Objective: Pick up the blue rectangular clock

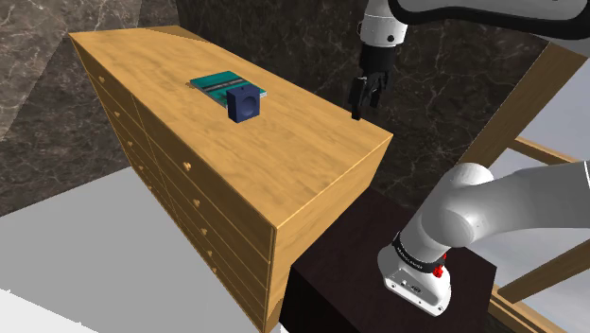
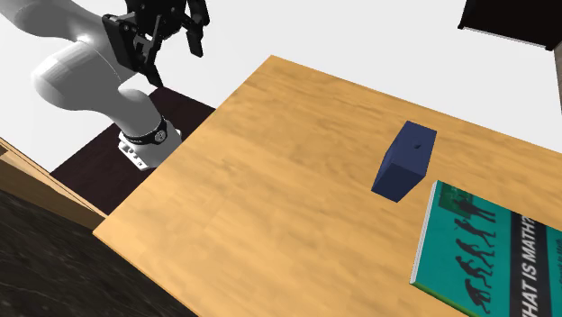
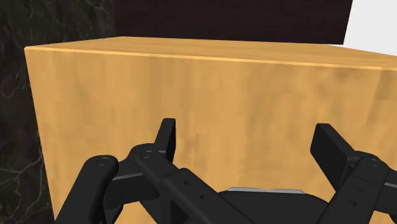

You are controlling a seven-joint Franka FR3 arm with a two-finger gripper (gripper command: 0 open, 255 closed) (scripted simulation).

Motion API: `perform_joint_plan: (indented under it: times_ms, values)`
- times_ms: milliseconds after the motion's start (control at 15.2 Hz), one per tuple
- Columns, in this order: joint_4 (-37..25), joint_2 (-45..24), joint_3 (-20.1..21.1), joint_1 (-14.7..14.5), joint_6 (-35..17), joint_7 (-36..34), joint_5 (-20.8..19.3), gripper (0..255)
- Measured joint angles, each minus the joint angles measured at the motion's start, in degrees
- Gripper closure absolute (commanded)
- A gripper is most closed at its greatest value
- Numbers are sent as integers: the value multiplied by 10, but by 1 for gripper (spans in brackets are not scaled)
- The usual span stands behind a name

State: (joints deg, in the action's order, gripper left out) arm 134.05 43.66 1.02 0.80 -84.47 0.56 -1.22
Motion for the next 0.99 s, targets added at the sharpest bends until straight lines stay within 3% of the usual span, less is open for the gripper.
perform_joint_plan:
  times_ms: [396,990]
  values:
    - [-35,-75,-31,-20,-46,93,-21,0]
    - [-176,-271,-79,-63,-119,305,-31,0]
